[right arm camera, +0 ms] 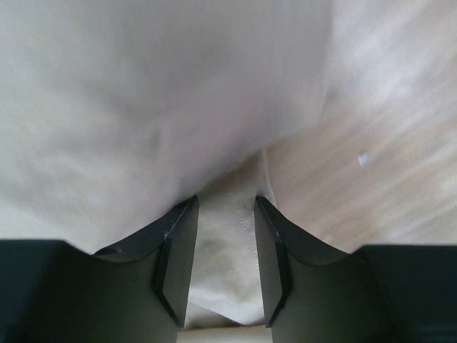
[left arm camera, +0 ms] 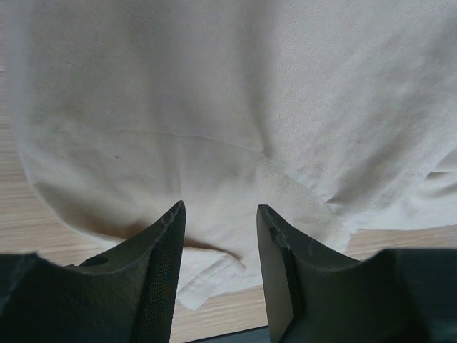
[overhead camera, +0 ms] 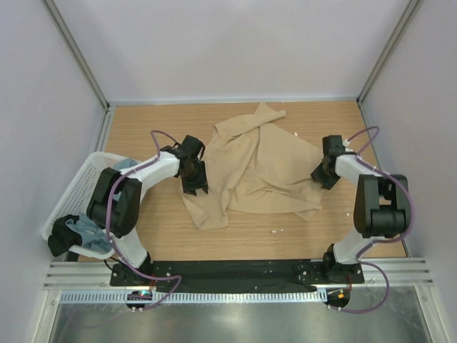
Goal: Fold and stack the t-shirts
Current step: Flatten the tshirt out
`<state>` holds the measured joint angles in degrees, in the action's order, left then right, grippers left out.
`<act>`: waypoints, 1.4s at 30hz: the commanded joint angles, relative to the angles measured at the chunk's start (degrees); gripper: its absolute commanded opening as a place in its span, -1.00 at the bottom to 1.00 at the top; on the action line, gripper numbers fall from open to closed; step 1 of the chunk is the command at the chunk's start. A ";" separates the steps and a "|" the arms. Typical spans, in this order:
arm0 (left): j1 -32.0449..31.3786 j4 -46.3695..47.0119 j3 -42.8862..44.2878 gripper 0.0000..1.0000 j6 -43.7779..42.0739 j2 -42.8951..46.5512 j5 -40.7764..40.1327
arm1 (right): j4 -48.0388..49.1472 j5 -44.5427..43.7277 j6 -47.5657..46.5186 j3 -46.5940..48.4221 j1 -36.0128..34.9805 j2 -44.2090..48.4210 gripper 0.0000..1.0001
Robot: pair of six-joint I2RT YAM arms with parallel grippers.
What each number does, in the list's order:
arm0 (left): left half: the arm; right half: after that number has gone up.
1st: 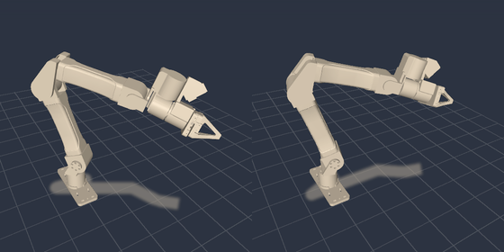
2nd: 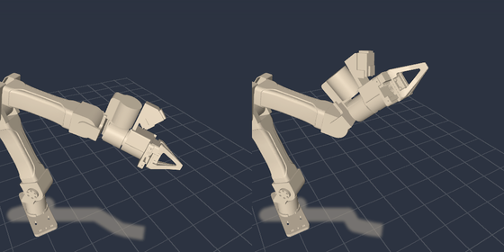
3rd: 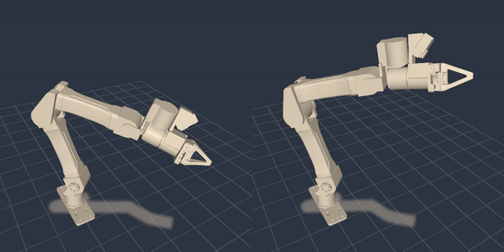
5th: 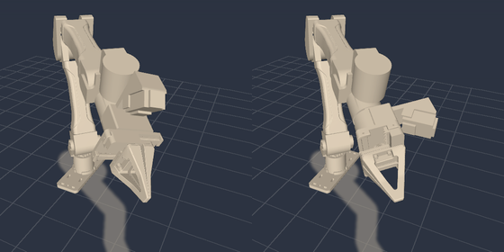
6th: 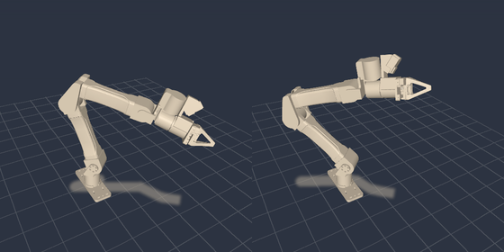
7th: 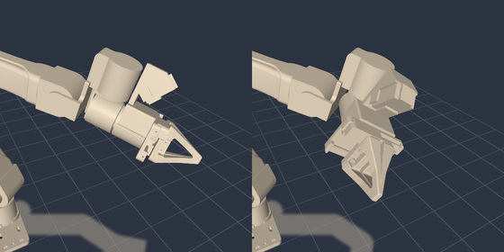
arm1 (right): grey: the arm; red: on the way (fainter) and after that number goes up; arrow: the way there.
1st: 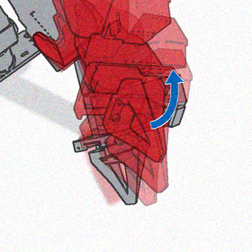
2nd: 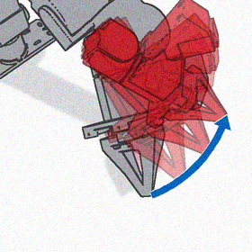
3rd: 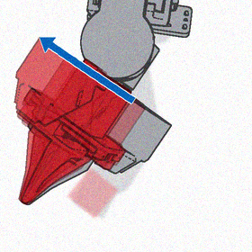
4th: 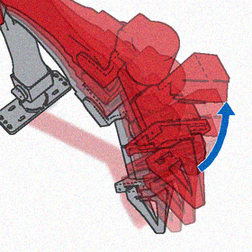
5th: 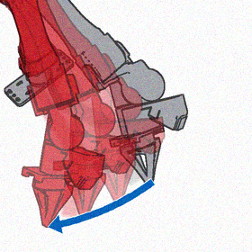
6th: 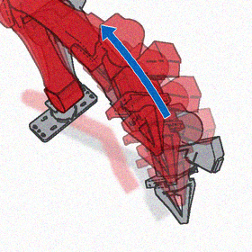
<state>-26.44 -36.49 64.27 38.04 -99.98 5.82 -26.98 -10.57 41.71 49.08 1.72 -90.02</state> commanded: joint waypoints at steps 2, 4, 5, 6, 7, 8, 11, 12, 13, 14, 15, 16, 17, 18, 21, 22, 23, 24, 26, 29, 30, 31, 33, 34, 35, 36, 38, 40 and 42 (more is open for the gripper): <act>-0.63 -5.33 3.32 -0.06 -0.87 4.26 -3.18 | 2.11 -10.60 -6.10 11.54 0.13 -9.54 -0.10; -2.38 -7.27 4.36 -0.08 -0.60 4.45 -5.37 | 0.02 -13.68 -8.57 20.03 0.22 -15.69 -0.07; -4.83 -9.98 5.07 -0.12 -0.17 3.93 -5.99 | -1.57 -15.87 -10.23 23.13 0.22 -17.45 0.05; -6.07 -11.05 5.77 -0.15 0.53 3.40 -7.65 | -3.67 -16.06 -10.86 26.47 0.22 -19.21 0.13; -7.30 -12.10 7.08 -0.22 1.06 2.17 -9.32 | -9.26 -15.80 -11.13 31.29 0.13 -20.45 0.22; -10.01 -14.20 7.62 -0.30 1.50 1.47 -10.56 | -11.49 -14.67 -11.22 32.30 0.04 -20.03 0.36; -13.63 -16.77 8.16 -0.60 2.48 -0.30 -14.43 | -14.68 -12.73 -10.34 28.46 -0.05 -11.70 0.48; -14.51 -16.68 7.63 -0.64 2.39 -0.56 -15.22 | -14.85 -11.77 -10.51 26.96 -0.05 -9.41 0.49; -15.22 -16.68 7.28 -0.65 2.30 -0.65 -16.01 | -15.72 -11.23 -10.60 23.90 -0.39 -6.52 0.49; -15.75 -16.68 7.01 -0.67 2.30 -1.35 -16.72 | -16.43 -10.62 -10.95 22.56 -0.48 -2.40 0.49; -16.88 -16.77 6.75 -0.73 2.30 -1.70 -16.81 | -17.48 -9.83 -10.95 21.25 -0.57 -0.18 0.49; -17.42 -16.86 6.31 -0.77 2.82 -1.97 -17.25 | -18.71 -9.13 -11.04 18.27 -0.57 1.76 0.49; -18.03 -16.95 5.96 -0.79 3.26 -2.23 -18.12 | -18.89 -8.51 -11.04 16.50 -0.57 6.04 0.49; -18.73 -16.86 5.52 -0.78 3.44 -2.41 -17.96 | -18.90 -8.33 -11.13 14.66 -0.57 7.91 0.49; -19.27 -16.51 5.08 -0.66 3.97 -2.76 -17.43 | -18.98 -8.33 -11.39 8.85 -0.57 14.06 0.49; -19.35 -15.99 4.99 -0.59 3.97 -2.85 -17.43 | -19.51 -8.59 -11.74 7.10 -0.57 15.12 0.49; -19.36 -15.81 4.99 -0.53 4.06 -2.85 -17.34 | -19.95 -8.59 -11.92 6.65 -0.57 15.92 0.48; -19.36 -15.89 4.99 -0.46 4.06 -3.20 -17.51 | -20.21 -8.68 -12.01 6.21 -0.57 17.14 0.49; -19.44 -15.63 4.90 -0.45 4.06 -3.64 -17.60 | -20.48 -8.59 -12.01 5.07 -0.57 18.29 0.49; -19.44 -14.84 4.37 -0.43 4.06 -4.34 -17.08 | -19.95 -7.19 -11.40 3.83 -0.57 19.18 0.49; -19.44 -14.75 4.37 -0.42 3.97 -4.60 -17.07 | -19.60 -6.66 -11.39 3.31 -0.57 19.09 0.49; -19.44 -14.32 4.29 -0.41 3.97 -5.04 -17.16 | -19.51 -6.22 -11.30 3.04 -0.57 19.09 0.49; -19.44 -14.14 4.63 -0.40 3.62 -5.83 -16.99 | -19.07 -5.60 -11.22 2.60 -0.57 19.00 0.49; -19.44 -13.96 4.81 -0.40 3.53 -6.62 -16.99 | -18.99 -5.52 -11.22 2.25 -0.57 19.00 0.49; -19.44 -13.87 4.99 -0.40 3.36 -6.89 -16.64 | -18.81 -5.43 -11.13 1.99 -0.57 19.09 0.49; -19.53 -13.96 5.34 -0.40 3.35 -7.15 -16.64 | -18.63 -5.43 -11.39 1.81 -0.57 19.00 0.49; -19.53 -14.13 5.60 -0.40 3.35 -7.33 -16.64 | -18.63 -5.34 -11.48 1.20 -0.57 19.00 0.49; -19.53 -14.66 6.04 -0.40 3.35 -6.89 -16.81 | -18.28 -4.82 -11.48 0.41 -0.57 19.09 0.49; -19.53 -14.75 5.87 -0.40 3.53 -5.58 -16.90 | -18.02 -4.55 -11.65 -0.03 -0.57 19.18 0.49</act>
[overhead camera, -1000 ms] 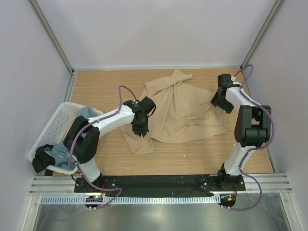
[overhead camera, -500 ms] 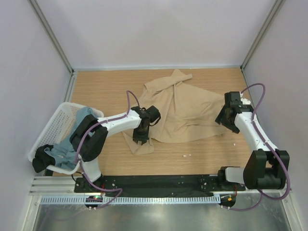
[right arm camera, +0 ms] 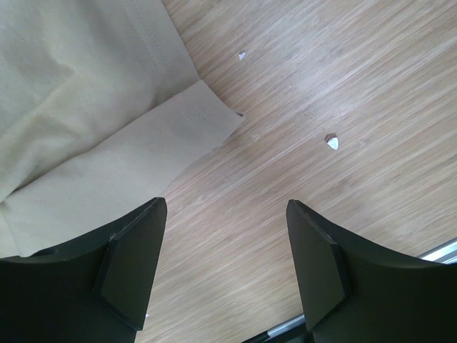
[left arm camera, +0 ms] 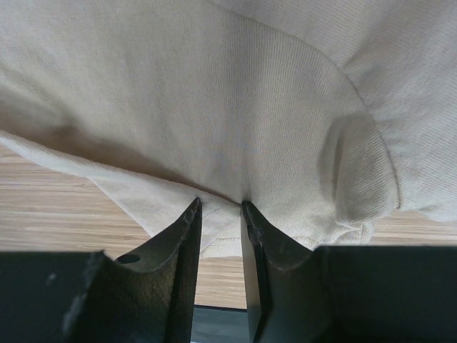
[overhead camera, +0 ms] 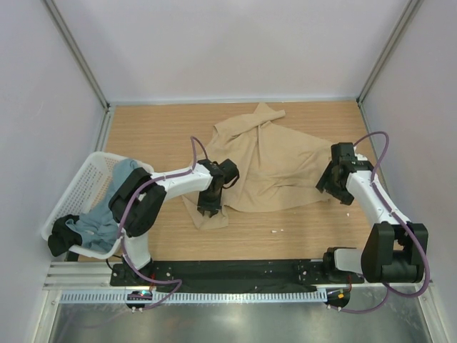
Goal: Fold and stack the t-shirts
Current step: Flatten the tshirt out
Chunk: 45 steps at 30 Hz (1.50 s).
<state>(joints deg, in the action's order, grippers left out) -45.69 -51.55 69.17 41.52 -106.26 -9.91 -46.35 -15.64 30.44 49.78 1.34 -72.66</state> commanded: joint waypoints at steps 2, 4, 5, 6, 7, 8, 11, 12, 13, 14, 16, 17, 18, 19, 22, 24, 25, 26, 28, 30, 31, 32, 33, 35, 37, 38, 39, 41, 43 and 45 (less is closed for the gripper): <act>-0.36 -0.04 1.23 -0.39 0.14 1.14 -1.16 | 1.52 0.87 -0.38 -0.91 -0.20 1.74 0.49; -0.27 -0.30 1.58 -0.40 0.23 1.14 -1.42 | 1.61 1.05 -0.64 -1.00 -0.20 1.65 0.49; -0.27 -0.57 1.76 -0.40 0.32 1.23 -1.51 | 1.61 1.14 -0.64 -1.09 -0.20 1.47 0.49; -0.27 -0.40 1.85 -0.39 0.41 1.49 -1.43 | 1.70 1.14 -0.81 -1.09 -0.20 1.30 0.49; -0.27 -0.22 1.85 -0.39 0.41 1.58 -1.43 | 1.70 1.14 -0.73 -1.00 -0.20 1.30 0.49; -0.27 -0.22 1.85 -0.39 0.49 1.67 -1.43 | 1.61 1.22 -0.90 -1.00 -0.20 1.21 0.49; -0.27 -0.22 1.76 -0.38 0.85 1.75 -1.16 | 1.70 1.40 -1.08 -1.00 -0.20 1.12 0.49; -0.27 -0.04 1.59 -0.37 1.02 2.02 -0.99 | 1.70 1.40 -0.99 -1.09 -0.20 1.12 0.49; -0.27 0.39 1.50 -0.37 1.02 2.28 -0.99 | 1.70 1.57 -1.08 -1.17 -0.20 1.21 0.49; -0.27 0.31 1.76 -0.36 1.11 2.37 -0.99 | 1.79 1.58 -1.17 -1.26 -0.20 1.21 0.49; -0.27 -0.22 2.11 -0.35 1.28 2.89 -1.07 | 1.87 1.66 -1.08 -1.44 -0.20 1.21 0.49; -0.27 0.04 1.94 -0.35 1.29 3.25 -0.99 | 1.87 1.84 -1.08 -1.44 -0.20 1.21 0.49; -0.27 -0.22 1.94 -0.35 1.29 3.51 -1.42 | 1.96 1.75 -1.17 -1.70 -0.20 1.30 0.49; -0.27 -0.39 1.85 -0.35 1.55 3.86 -1.77 | 1.96 1.84 -1.08 -1.88 -0.20 1.38 0.49; -0.27 -0.66 1.32 -0.36 2.42 5.97 -2.92 | 1.96 2.01 -1.26 -1.97 -0.20 1.47 0.49; -0.27 0.74 0.10 -0.31 2.52 8.34 -3.44 | 2.14 2.02 -1.26 -1.97 -0.20 1.56 0.49; -0.27 1.01 -0.26 -0.28 2.34 8.35 -3.27 | 2.23 1.93 -1.17 -2.05 -0.20 1.56 0.49; -0.19 0.93 -0.61 -0.26 2.25 7.22 -2.84 | 2.23 2.01 -1.26 -2.14 -0.20 1.56 0.49; -0.19 1.45 -1.05 -0.26 2.25 5.80 -0.91 | 2.58 2.63 -0.91 -2.32 -0.20 1.47 0.48; -0.19 4.16 -2.54 -0.24 2.60 5.19 0.67 | 2.58 2.98 -0.82 -2.49 -0.20 1.30 0.49; -0.19 4.61 -2.81 -0.24 2.60 4.92 0.60 | 2.58 3.16 -0.73 -2.58 -0.20 1.47 0.49; -0.19 4.79 -2.63 -0.24 2.34 4.48 0.25 | 2.67 3.16 -0.64 -2.67 -0.20 1.56 0.49; -0.19 4.88 -2.46 -0.26 2.17 3.78 -0.02 | 2.67 3.25 -0.64 -2.84 -0.20 1.65 0.49; -0.01 4.70 -2.54 -0.32 2.16 3.16 -1.07 | 2.49 3.16 -0.64 -3.02 -0.20 2.00 0.49; -0.01 5.05 -2.98 -0.38 2.08 2.81 -1.07 | 2.49 3.16 -0.64 -3.02 -0.20 2.61 0.49; 0.08 5.14 -3.51 -0.43 2.16 2.81 -0.99 | 2.58 3.16 -0.64 -3.11 -0.20 2.79 0.49; 0.16 5.84 -3.86 -0.45 2.16 2.90 -0.90 | 2.58 3.25 -0.64 -3.11 -0.20 2.79 0.49; 0.16 6.20 -4.56 -0.52 2.16 2.90 -0.81 | 2.67 3.25 -0.55 -3.20 -0.20 2.88 0.49; 0.16 6.37 -4.83 -0.54 2.16 2.90 -0.55 | 2.49 3.16 -0.47 -3.11 -0.20 2.88 0.49; 0.16 6.64 -5.01 -0.58 2.08 2.90 -0.63 | 2.40 2.98 -0.38 -3.11 -0.20 3.05 0.49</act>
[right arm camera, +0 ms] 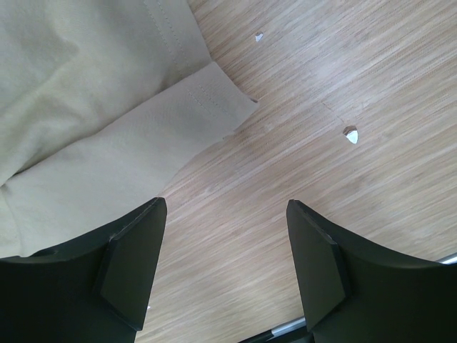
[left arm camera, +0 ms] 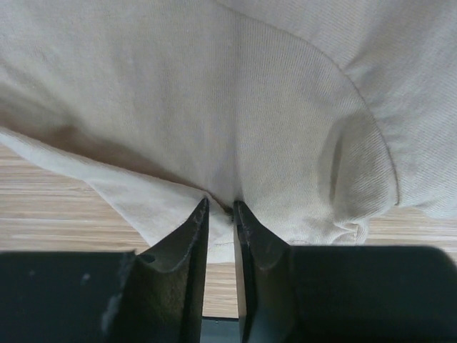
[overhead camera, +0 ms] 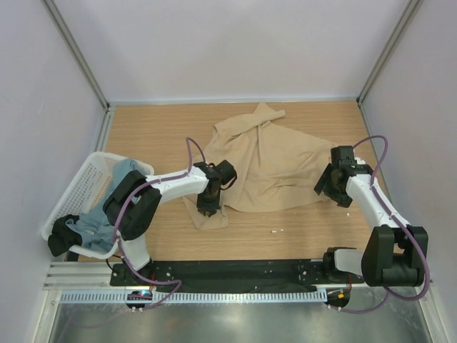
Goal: Fold and stack the t-shirts
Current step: Flatten the tshirt out
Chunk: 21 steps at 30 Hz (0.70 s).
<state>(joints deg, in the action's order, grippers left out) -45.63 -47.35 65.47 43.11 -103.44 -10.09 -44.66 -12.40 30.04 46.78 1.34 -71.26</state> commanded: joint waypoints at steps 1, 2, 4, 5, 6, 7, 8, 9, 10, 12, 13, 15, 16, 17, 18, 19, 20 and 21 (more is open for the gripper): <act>0.10 2.44 -1.49 -0.61 0.48 0.08 -0.37 | 0.72 -0.25 0.10 -0.11 -0.20 1.74 0.49; 0.10 2.35 -1.49 -0.76 0.48 0.08 -0.46 | 0.72 -0.25 0.02 -0.11 -0.29 1.74 0.49; 0.10 1.13 -0.88 -0.92 0.57 0.86 -0.98 | 0.54 -0.60 0.37 -0.11 -0.20 1.39 0.49; 0.10 0.25 -0.61 -0.99 0.57 2.87 -1.34 | 0.28 -0.69 0.63 -0.03 -0.20 1.22 0.47; 0.19 -1.32 -0.44 -1.00 0.48 4.20 -2.03 | 0.28 -0.78 0.72 0.06 -0.20 0.78 0.47; 0.36 -2.47 0.35 -1.00 0.39 5.60 -2.39 | 0.45 -0.26 0.81 0.06 -0.20 0.43 0.46; 0.36 -3.52 0.62 -1.00 0.13 7.27 -3.18 | 0.72 0.27 1.07 0.06 -0.20 0.25 0.46; 0.36 -5.01 0.62 -0.99 0.13 10.59 -4.32 | 0.89 0.71 1.16 0.15 -0.20 -0.62 0.45; 0.54 -5.12 -0.42 -1.00 0.22 12.45 -4.50 | 0.90 1.50 1.33 0.32 -0.20 -0.98 0.46; 1.33 -4.33 -1.92 -1.00 0.91 16.66 -3.45 | 0.98 2.47 1.77 0.59 -0.20 -1.42 0.45; 1.50 -4.33 -2.97 -1.00 1.44 17.65 -3.01 | 0.90 2.56 1.77 0.76 -0.20 -1.42 0.46; 1.68 -4.41 -3.51 -1.00 1.88 19.58 -2.92 | 0.46 2.56 2.30 1.11 -0.20 -1.60 0.45; 1.77 -4.85 -3.60 -0.99 2.15 21.33 -3.79 | 0.28 2.56 2.48 1.20 -0.11 -2.03 0.45; 1.86 -5.20 -3.77 -1.00 2.24 22.48 -3.97 | 0.19 3.60 2.65 1.38 -0.03 -2.21 0.46; 2.47 -4.77 -4.21 -0.99 2.24 23.62 -3.80 | 0.10 4.66 2.65 1.73 0.15 -2.39 0.47; 2.82 -3.98 -5.87 -1.00 2.24 25.90 -3.36 | 0.19 5.45 2.83 1.90 0.24 -2.56 0.48; 3.26 -3.11 -6.75 -1.00 2.41 26.61 -1.97 | 0.02 5.90 2.92 1.99 0.24 -2.65 0.49; 5.00 -2.40 -7.37 -1.00 2.59 27.14 -1.00 | -0.16 6.60 3.26 2.26 0.24 -2.65 0.49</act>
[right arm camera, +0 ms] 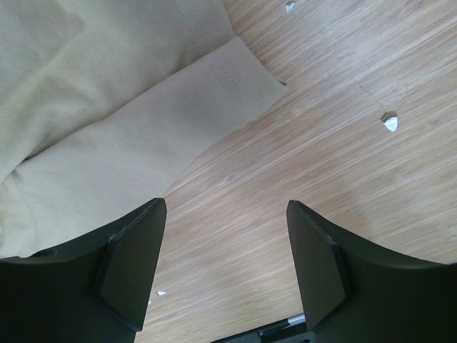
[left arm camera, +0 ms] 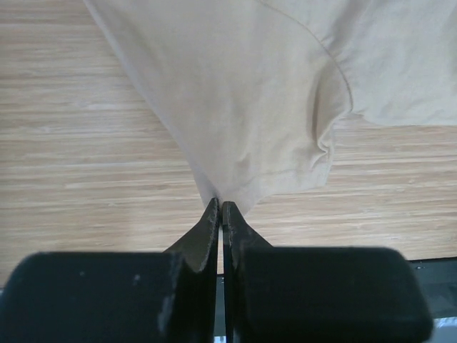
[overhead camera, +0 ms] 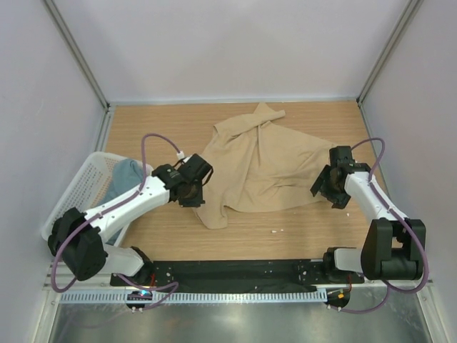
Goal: Fold and stack the t-shirts
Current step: Flatten the tshirt out
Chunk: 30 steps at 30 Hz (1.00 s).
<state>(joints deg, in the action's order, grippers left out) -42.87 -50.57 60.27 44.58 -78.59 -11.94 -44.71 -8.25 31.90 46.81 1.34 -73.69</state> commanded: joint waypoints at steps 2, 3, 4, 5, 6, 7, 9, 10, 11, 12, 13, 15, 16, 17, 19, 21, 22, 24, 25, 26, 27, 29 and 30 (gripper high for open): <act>2.97 -0.14 -2.88 -1.00 1.56 4.57 1.14 | -1.60 1.67 1.50 2.59 0.50 -0.05 0.50; 3.06 -0.67 -2.88 -1.00 1.65 5.89 0.26 | -2.13 0.70 1.50 2.85 0.85 0.21 0.48; 3.14 -1.20 -2.88 -1.00 1.48 7.29 -0.44 | -2.57 0.00 1.93 2.94 1.29 0.39 0.45; 3.32 -2.94 -2.70 -1.00 1.56 10.18 -2.36 | -2.84 -0.36 2.11 2.94 2.60 1.17 0.38; 4.02 -4.09 -2.01 -1.00 1.74 11.60 -2.99 | -2.93 -1.06 2.37 2.94 3.31 1.44 0.34; 4.37 -5.15 -1.74 -1.00 1.65 13.01 -3.43 | -2.75 -1.33 2.81 2.85 4.18 1.62 0.26; 4.46 -8.13 -0.51 -1.00 1.92 18.28 -6.59 | -1.97 -1.59 2.73 2.68 6.56 1.27 0.15; 4.55 -10.06 -0.07 -1.00 2.00 20.29 -8.08 | -1.35 -1.51 2.47 2.59 7.26 0.92 0.05; 4.55 -10.86 0.54 -1.00 2.00 23.97 -11.49 | -0.82 -1.24 2.03 2.24 8.31 0.05 0.02; 4.64 -11.91 2.03 -1.00 2.00 25.92 -13.61 | -0.38 -0.20 1.50 2.24 8.67 -0.40 0.01; 4.64 -13.32 2.83 -1.00 1.40 27.59 -15.20 | 0.58 0.60 0.19 2.24 9.02 -0.75 -0.01; 4.55 -13.33 4.84 -1.00 0.17 31.20 -16.79 | 0.94 1.39 -0.52 2.59 9.03 -1.37 0.00; 4.64 -12.98 5.38 -1.00 -0.28 31.65 -16.36 | 1.20 2.53 -0.70 2.59 9.03 -1.19 0.09; 4.64 -12.89 6.17 -1.00 -0.63 31.91 -15.66 | 1.29 2.71 -0.18 2.07 9.11 -0.84 0.16; 4.64 -11.85 6.09 -1.00 -1.16 31.39 -12.42 | 2.16 4.46 0.79 0.84 9.38 0.29 0.29; 4.64 -11.05 5.04 -1.00 -1.33 30.60 -10.65 | 2.61 6.31 2.19 -1.27 9.55 0.74 0.22; 4.64 -10.09 4.60 -1.00 -1.34 30.51 -8.90 | 2.09 7.45 2.64 -2.93 9.55 1.26 0.18; 4.55 -9.03 3.98 -1.00 -2.12 30.16 -7.57 | 1.29 9.38 5.10 -4.96 9.64 2.23 0.08; 4.55 -8.50 3.80 -1.00 -2.30 29.72 -7.13 | 0.68 10.09 5.71 -6.80 9.64 3.63 0.00; 4.64 -8.15 3.63 -1.00 -2.65 29.46 -7.04 | 0.59 10.97 6.94 -7.60 9.64 4.34 -0.06; 4.64 -7.54 3.54 -1.00 -2.91 28.93 -6.87 | 0.24 10.71 7.47 -8.22 9.64 5.13 -0.09; 4.55 -6.92 3.36 -1.00 -3.18 28.32 -5.90 | -0.64 9.49 7.92 -9.10 9.55 6.88 -0.12; 4.64 -6.57 3.28 -1.00 -3.27 27.97 -5.55 | -1.17 6.61 7.65 -8.93 9.64 7.07 -0.14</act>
<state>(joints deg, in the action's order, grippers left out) -38.48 -60.27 63.48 42.76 -50.76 -19.05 -44.99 0.27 37.43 37.67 10.68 -69.71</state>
